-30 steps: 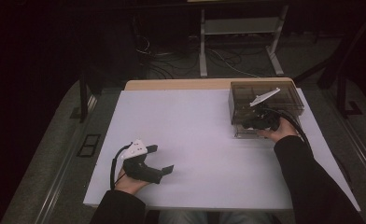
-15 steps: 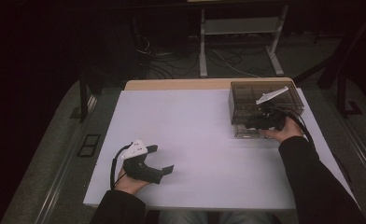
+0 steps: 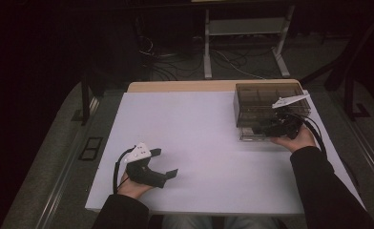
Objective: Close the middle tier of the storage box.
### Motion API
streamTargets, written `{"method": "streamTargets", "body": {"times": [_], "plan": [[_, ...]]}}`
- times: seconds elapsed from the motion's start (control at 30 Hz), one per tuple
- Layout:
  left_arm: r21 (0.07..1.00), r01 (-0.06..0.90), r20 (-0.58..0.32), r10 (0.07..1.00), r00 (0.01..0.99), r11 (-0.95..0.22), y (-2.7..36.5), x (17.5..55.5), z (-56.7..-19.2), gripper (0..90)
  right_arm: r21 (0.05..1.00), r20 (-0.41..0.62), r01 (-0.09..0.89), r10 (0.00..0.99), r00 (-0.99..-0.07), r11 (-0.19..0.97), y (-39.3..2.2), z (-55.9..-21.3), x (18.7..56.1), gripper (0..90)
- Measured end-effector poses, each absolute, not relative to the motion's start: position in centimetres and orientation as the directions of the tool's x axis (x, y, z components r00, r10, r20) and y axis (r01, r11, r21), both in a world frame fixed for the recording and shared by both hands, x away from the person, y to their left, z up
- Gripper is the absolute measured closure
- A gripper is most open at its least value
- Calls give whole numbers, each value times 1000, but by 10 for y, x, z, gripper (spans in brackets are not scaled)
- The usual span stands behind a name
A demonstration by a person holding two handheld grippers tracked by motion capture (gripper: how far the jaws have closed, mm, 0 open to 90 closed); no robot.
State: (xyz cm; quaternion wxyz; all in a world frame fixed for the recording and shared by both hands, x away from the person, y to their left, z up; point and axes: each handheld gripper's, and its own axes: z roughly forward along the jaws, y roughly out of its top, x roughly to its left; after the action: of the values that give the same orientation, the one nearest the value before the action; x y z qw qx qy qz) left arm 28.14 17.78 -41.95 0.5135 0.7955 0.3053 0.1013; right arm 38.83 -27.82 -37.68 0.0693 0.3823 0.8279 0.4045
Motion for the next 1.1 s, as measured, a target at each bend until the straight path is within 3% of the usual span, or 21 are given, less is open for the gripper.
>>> {"method": "streamTargets", "body": {"times": [1.1], "plan": [[882,377,-155,584,797,-281,176,281,-419,0,772,207,552,696,-687,315,-292,-370,346,423]]}}
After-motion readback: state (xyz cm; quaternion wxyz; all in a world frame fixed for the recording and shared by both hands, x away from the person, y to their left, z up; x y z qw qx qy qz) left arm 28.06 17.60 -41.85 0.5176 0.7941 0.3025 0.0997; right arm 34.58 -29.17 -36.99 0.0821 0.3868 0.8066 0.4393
